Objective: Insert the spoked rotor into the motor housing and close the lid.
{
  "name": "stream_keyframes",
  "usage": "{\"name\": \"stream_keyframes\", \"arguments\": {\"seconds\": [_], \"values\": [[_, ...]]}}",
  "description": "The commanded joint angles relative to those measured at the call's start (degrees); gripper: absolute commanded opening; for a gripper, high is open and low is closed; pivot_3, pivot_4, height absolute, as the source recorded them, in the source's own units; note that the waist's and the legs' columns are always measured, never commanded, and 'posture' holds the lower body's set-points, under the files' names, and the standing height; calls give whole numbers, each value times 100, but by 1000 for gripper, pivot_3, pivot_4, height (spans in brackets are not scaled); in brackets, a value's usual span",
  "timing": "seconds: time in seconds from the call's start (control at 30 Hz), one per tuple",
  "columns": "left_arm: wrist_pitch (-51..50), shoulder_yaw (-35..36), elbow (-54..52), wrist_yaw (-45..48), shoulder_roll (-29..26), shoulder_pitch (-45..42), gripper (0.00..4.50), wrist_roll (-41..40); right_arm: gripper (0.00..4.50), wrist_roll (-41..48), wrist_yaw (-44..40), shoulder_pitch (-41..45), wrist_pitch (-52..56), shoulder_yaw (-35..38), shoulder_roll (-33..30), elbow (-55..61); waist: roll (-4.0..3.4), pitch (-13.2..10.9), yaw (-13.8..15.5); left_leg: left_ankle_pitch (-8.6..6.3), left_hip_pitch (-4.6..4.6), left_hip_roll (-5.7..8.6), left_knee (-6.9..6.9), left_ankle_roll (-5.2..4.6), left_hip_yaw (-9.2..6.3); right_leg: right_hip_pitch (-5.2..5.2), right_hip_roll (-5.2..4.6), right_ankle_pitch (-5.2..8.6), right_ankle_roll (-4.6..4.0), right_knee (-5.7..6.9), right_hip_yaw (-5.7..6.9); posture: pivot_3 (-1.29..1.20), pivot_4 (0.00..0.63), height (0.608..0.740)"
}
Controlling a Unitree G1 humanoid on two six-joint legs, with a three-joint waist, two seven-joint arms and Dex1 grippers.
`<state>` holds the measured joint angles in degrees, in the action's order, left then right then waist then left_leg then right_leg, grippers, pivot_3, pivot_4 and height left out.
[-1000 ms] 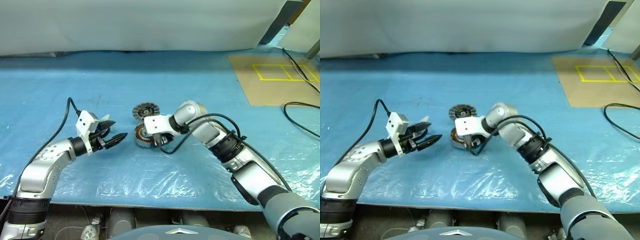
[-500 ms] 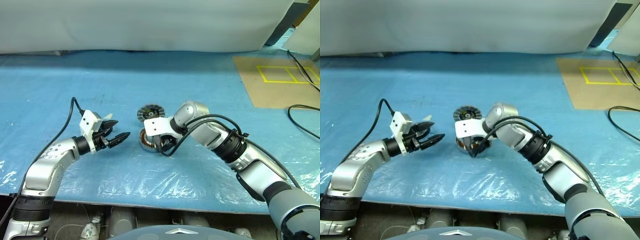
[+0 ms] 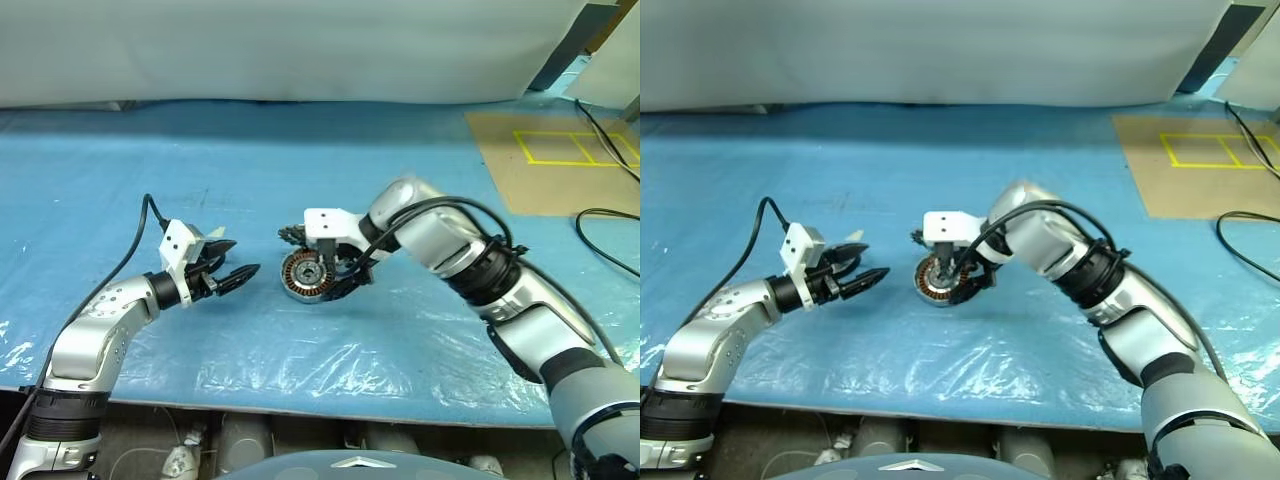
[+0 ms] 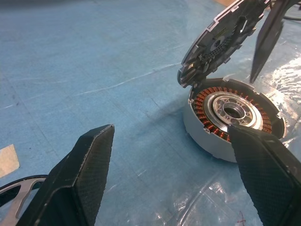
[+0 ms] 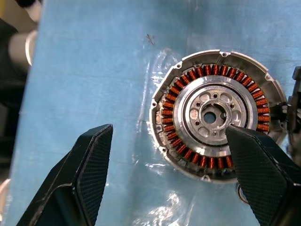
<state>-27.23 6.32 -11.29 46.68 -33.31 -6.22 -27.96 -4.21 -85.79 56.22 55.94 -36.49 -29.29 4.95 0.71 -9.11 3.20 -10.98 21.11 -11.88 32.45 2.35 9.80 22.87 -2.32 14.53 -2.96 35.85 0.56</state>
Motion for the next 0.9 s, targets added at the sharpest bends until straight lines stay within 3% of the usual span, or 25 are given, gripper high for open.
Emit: {"name": "stream_keyframes", "arguments": {"seconds": [0.03, 0.17, 0.3, 0.6, 0.9], "values": [[67, 57, -70, 42, -14, -32, 4047, -45, 3988, 689, -227, 103, 452, 420, -268, 546, 0, 0, 10, 0, 0, 0, -2, 0, 0, 2, 0, 0, 0, 0, 0, 0, 150, 740], [54, 76, -83, 59, -31, -55, 4047, -68, 3988, 1328, -238, -308, 358, 954, -838, 798, 0, 0, 65, 0, 0, 0, -5, 1, 0, 5, 0, 0, 0, -1, -1, 0, 150, 740], [49, 118, -140, 81, -53, -17, 4047, -98, 3988, 1112, 621, -1483, -1194, 1498, -1311, 707, 1, 0, 155, -1, -1, -3, -7, 1, 1, -5, -7, 1, -1, -9, -1, 0, 150, 740], [34, 165, -140, 107, -117, -108, 4047, -134, 3988, 1048, 3159, -3007, -1681, 2585, -323, 419, -2, -1, 64, 0, -5, 3, 6, 0, 4, 6, 3, 13, -21, 0, -11, 0, 150, 740], [31, 16, 39, 194, -104, -391, 4047, -87, 3988, 1096, 3667, -3465, -1748, 2419, -76, 37, -3, -1, 80, 0, -3, 7, 4, 0, 4, 0, -1, 7, -11, -8, -9, 0, 150, 740]]}}
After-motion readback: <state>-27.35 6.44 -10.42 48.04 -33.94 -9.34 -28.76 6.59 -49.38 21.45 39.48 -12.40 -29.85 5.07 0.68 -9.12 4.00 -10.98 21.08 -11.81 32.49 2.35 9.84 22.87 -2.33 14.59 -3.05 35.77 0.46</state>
